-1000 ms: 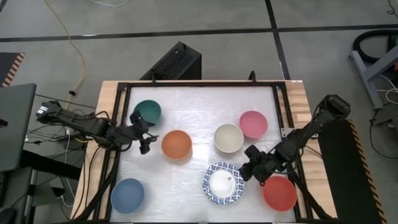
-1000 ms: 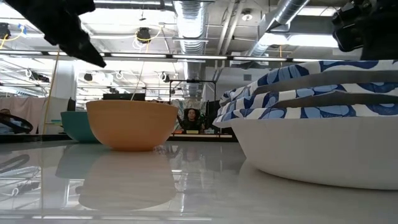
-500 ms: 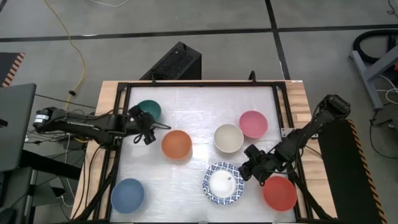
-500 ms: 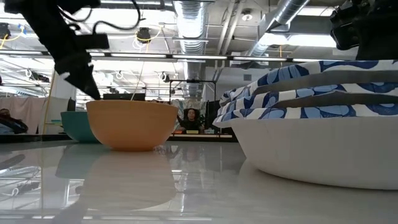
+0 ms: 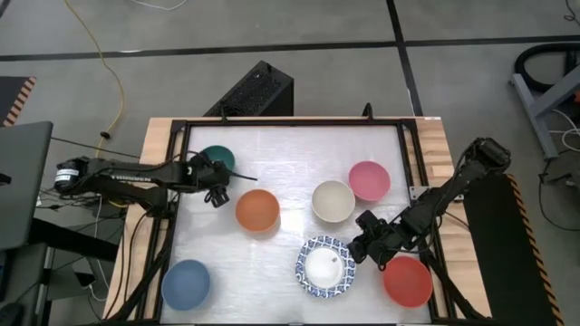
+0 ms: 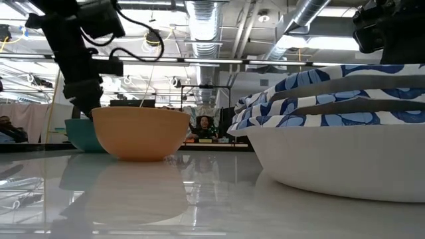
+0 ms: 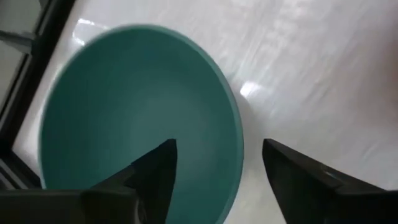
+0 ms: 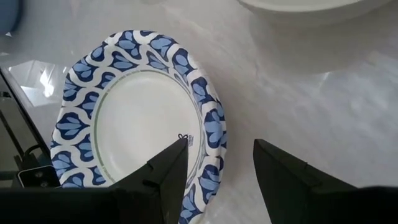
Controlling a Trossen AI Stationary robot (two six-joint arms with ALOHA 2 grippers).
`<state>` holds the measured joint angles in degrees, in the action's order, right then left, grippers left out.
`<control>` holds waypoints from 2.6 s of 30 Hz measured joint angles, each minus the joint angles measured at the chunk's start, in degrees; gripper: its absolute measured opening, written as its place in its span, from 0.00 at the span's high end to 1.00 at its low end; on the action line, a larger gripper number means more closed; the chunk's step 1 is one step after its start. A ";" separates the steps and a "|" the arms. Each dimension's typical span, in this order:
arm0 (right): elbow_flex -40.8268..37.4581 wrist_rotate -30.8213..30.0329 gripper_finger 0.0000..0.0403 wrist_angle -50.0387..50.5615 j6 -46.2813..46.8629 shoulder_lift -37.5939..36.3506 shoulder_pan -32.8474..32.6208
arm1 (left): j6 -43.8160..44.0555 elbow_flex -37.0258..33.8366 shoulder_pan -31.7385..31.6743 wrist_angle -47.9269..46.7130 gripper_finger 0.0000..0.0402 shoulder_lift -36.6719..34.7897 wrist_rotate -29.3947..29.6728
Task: Nest bowls inside each other
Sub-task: Stack the green bowl into the white paper bowl
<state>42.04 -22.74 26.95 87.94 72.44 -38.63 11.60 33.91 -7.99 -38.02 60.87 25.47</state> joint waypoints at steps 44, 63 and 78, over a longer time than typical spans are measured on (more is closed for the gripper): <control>0.00 -5.88 0.50 0.04 0.91 0.00 0.04 | -20.13 16.27 20.23 7.78 1.00 10.73 26.40; 12.54 -15.62 0.50 -0.22 -19.45 -0.02 0.51 | -55.49 16.31 28.43 21.02 1.00 11.27 36.40; 20.57 -38.11 0.59 -14.92 -69.08 -0.04 11.84 | -93.90 16.31 26.70 44.19 1.00 26.54 41.91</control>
<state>62.61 -60.85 12.02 18.86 72.40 -26.79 -82.31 50.22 18.71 6.17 87.40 67.37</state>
